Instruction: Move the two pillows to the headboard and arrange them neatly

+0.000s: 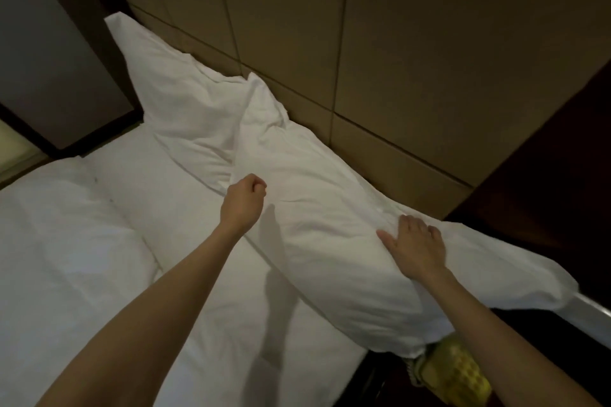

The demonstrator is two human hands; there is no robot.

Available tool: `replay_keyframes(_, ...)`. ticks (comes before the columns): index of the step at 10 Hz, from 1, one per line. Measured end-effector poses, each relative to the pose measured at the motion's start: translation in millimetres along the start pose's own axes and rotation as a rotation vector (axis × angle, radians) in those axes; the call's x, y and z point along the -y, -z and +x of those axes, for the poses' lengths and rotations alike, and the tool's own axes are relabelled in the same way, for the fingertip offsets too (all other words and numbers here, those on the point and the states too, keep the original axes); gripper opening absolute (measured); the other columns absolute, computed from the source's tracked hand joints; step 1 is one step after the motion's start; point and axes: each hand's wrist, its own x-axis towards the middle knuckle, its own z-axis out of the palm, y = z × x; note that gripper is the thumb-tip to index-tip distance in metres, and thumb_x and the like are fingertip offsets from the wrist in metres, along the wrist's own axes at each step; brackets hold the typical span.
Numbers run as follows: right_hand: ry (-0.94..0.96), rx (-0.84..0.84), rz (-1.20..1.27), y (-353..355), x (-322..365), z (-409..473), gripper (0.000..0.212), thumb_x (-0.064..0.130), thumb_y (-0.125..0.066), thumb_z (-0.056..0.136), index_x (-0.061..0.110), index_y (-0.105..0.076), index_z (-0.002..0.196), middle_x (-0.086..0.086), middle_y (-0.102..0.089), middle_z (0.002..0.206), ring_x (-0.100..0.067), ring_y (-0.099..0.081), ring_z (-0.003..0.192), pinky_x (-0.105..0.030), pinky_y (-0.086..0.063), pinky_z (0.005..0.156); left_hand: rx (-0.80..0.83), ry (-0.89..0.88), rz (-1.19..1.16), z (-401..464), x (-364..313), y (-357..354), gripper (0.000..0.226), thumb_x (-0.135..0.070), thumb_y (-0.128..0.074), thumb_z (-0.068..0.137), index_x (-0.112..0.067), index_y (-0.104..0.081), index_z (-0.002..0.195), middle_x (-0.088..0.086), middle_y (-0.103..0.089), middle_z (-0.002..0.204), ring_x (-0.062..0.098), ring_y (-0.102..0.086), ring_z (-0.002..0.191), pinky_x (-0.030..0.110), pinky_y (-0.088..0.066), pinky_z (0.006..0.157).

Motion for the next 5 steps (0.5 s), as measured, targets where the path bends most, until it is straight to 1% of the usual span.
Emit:
replay_keyframes(1,-0.066,-0.032,0.012,4.7,-8.4,-9.5,0.068,0.060,-0.021,0.094,0.010,-0.041,0.135,-0.011,-0.048,0.139,-0.028,-0.039,0.129,-0.047,-0.024,0.106,0.040,0.017,-0.005,-10.8,-2.7,-12.6,0.030,-0.016,-0.037,0.090,-0.011,-0.065,0.099,0.006,-0.069,0.096,0.028,-0.064,0.091,0.045,-0.052,0.086)
replay_keyframes(2,0.067,-0.136,0.046,8.8,-1.2,-13.2,0.058,0.050,-0.028,0.097,0.015,-0.033,0.143,-0.012,-0.038,0.149,-0.029,-0.031,0.137,-0.045,-0.020,0.110,0.032,0.040,-0.044,-19.1,-1.4,-13.0,0.031,-0.016,-0.037,0.090,-0.009,-0.065,0.100,0.005,-0.068,0.091,0.028,-0.064,0.091,0.044,-0.051,0.087)
replay_keyframes(3,-0.010,-0.041,0.110,2.5,-1.5,-21.9,0.062,0.055,-0.021,0.096,0.025,-0.019,0.150,-0.008,-0.023,0.158,-0.028,-0.019,0.144,-0.046,-0.011,0.114,0.014,0.055,-0.060,-32.0,5.8,-0.6,0.030,-0.015,-0.038,0.089,-0.008,-0.066,0.099,0.005,-0.068,0.086,0.029,-0.065,0.089,0.044,-0.052,0.086)
replay_keyframes(4,-0.204,0.046,0.221,-4.7,-2.2,-32.4,0.068,0.058,-0.017,0.095,0.019,-0.017,0.150,-0.010,-0.024,0.157,-0.028,-0.018,0.143,-0.048,-0.010,0.114,-0.006,0.076,-0.056,-45.9,23.7,17.5,0.029,-0.016,-0.039,0.088,-0.010,-0.066,0.096,0.003,-0.069,0.083,0.029,-0.065,0.089,0.044,-0.051,0.086)
replay_keyframes(5,-0.201,-0.064,0.250,9.3,13.0,-39.1,0.056,0.046,-0.029,0.097,0.013,-0.033,0.142,-0.014,-0.044,0.142,-0.032,-0.038,0.130,-0.047,-0.024,0.106,-0.027,0.089,-0.034,-66.3,43.6,38.1,0.029,-0.018,-0.039,0.088,-0.011,-0.066,0.096,0.002,-0.068,0.081,0.029,-0.065,0.091,0.045,-0.051,0.088)
